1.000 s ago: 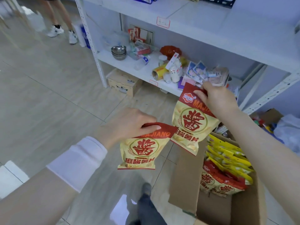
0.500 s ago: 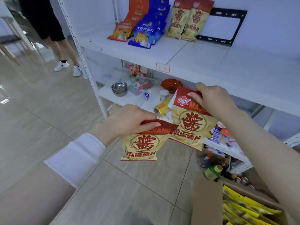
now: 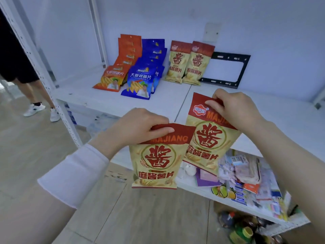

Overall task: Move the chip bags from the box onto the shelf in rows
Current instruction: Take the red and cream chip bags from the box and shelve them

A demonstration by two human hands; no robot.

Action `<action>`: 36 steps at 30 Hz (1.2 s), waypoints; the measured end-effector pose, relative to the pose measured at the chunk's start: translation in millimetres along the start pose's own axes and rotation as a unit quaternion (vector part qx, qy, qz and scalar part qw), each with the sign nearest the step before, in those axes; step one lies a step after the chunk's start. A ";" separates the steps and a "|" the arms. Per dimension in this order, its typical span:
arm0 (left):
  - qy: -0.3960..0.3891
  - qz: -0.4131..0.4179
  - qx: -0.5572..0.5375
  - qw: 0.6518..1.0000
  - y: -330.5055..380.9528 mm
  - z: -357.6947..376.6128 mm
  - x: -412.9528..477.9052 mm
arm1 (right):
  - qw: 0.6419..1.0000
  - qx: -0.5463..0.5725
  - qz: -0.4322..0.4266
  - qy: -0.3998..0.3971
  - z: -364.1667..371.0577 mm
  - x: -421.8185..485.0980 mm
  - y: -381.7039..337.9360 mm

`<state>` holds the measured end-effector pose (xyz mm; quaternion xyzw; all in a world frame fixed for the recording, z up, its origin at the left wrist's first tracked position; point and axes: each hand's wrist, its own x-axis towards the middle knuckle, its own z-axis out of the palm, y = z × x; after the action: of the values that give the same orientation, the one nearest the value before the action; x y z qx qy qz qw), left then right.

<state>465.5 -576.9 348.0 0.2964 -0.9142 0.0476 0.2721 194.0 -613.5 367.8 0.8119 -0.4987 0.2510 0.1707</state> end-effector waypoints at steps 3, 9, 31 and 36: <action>0.006 0.029 0.009 1.000 -46.6 -12.9 32.0 | 0.999 -0.019 0.010 0.026 7.2 42.9 8.0; 0.034 0.075 0.021 0.996 -136.0 -13.6 90.3 | 0.997 -0.048 0.030 0.047 36.5 116.1 38.3; 0.025 0.063 0.013 0.998 -345.3 78.5 299.2 | 0.993 -0.025 -0.035 0.111 185.4 317.7 233.4; 0.014 0.076 0.011 0.997 -385.3 98.4 325.0 | 0.991 -0.030 -0.037 0.121 215.4 347.4 263.5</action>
<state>418.3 -1084.9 406.8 0.2280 -0.9296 0.0825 0.2775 139.9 -1095.7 399.9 0.7879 -0.4510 0.3258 0.2638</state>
